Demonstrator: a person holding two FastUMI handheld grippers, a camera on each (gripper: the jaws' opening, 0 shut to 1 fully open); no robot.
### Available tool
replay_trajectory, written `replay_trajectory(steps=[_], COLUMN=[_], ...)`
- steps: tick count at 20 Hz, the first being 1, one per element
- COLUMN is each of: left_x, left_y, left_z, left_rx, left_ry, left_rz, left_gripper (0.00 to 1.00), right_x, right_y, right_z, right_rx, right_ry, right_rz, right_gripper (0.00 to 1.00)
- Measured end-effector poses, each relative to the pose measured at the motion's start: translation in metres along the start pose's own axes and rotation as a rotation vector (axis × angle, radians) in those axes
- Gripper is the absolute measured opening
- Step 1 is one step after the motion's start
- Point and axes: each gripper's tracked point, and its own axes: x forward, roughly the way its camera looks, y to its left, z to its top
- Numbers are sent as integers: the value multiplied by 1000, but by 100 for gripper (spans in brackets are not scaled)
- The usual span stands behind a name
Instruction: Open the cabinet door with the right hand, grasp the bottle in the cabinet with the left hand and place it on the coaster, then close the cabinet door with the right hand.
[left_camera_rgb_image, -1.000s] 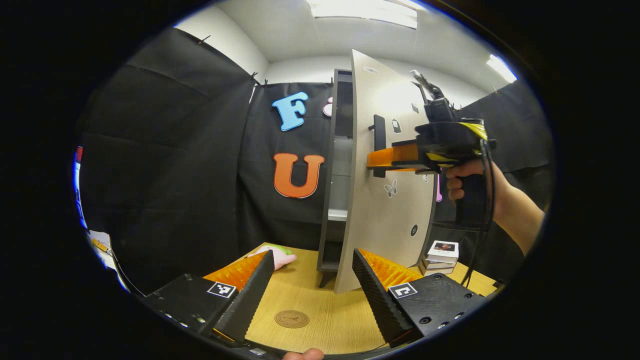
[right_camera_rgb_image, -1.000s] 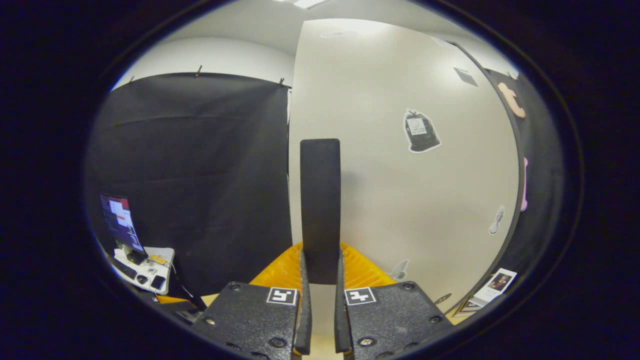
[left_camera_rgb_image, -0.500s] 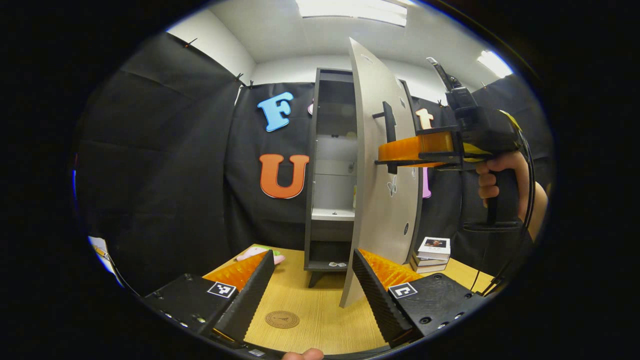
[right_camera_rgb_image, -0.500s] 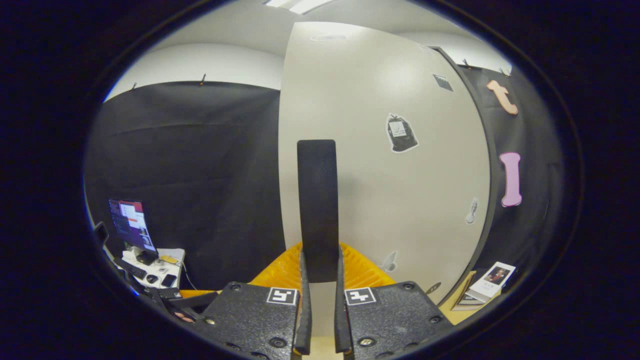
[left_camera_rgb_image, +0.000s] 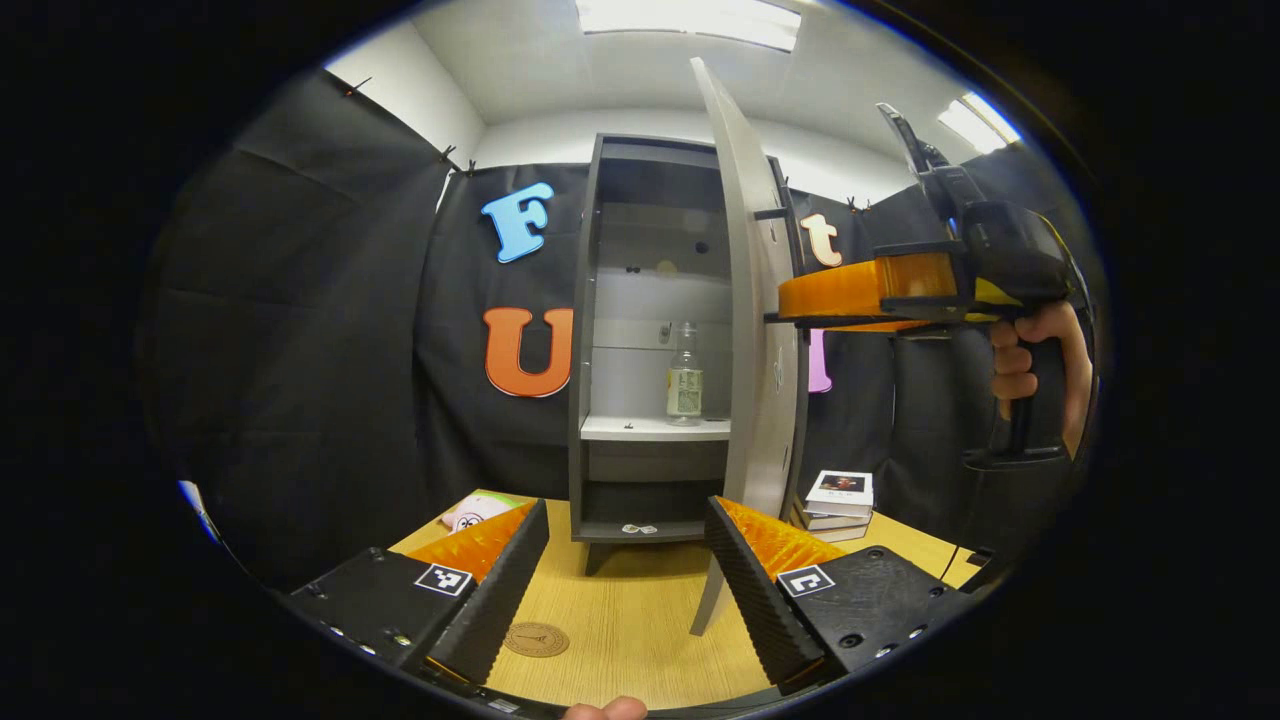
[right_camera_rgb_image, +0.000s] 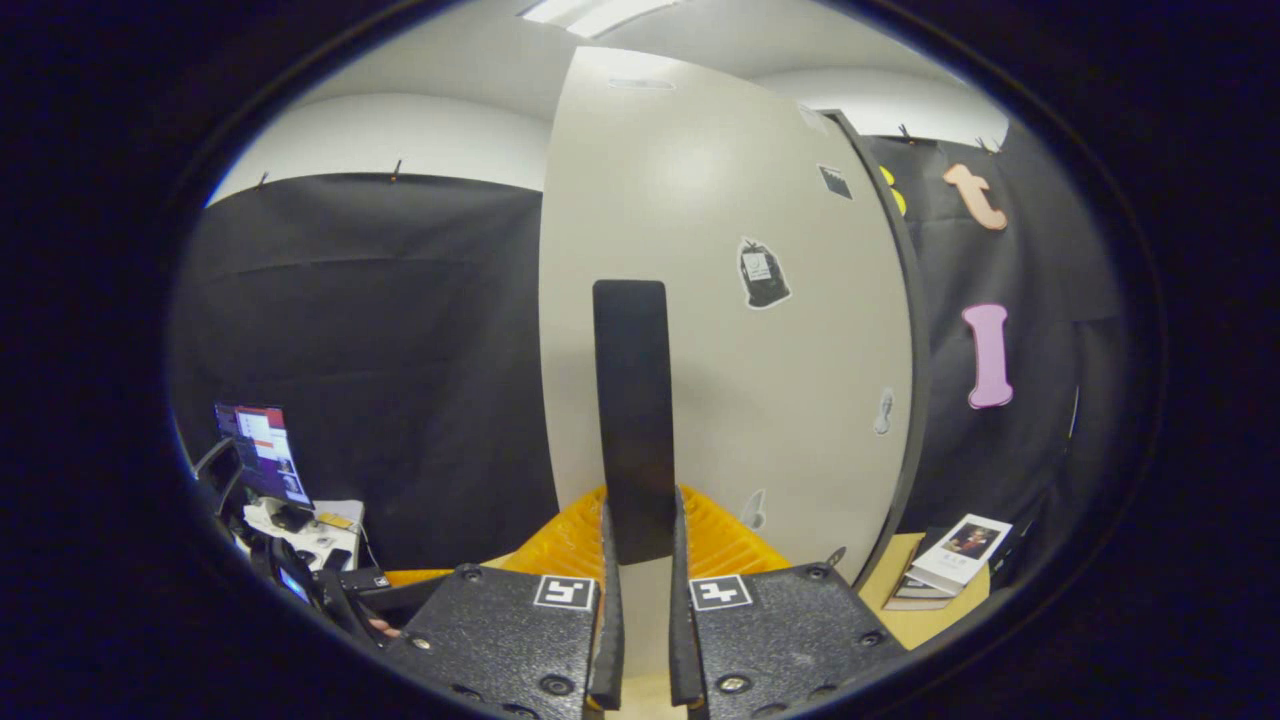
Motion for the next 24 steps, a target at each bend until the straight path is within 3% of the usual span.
replay_trajectory(steps=[24], left_x=[6], left_y=[-46], left_z=[-2], left_rx=[-6], left_ry=[5], left_rz=[-57], left_gripper=[95], right_x=[-7], right_y=[-8], right_z=[0], right_rx=[62], right_ry=[-18], right_rz=[-63], right_gripper=[21])
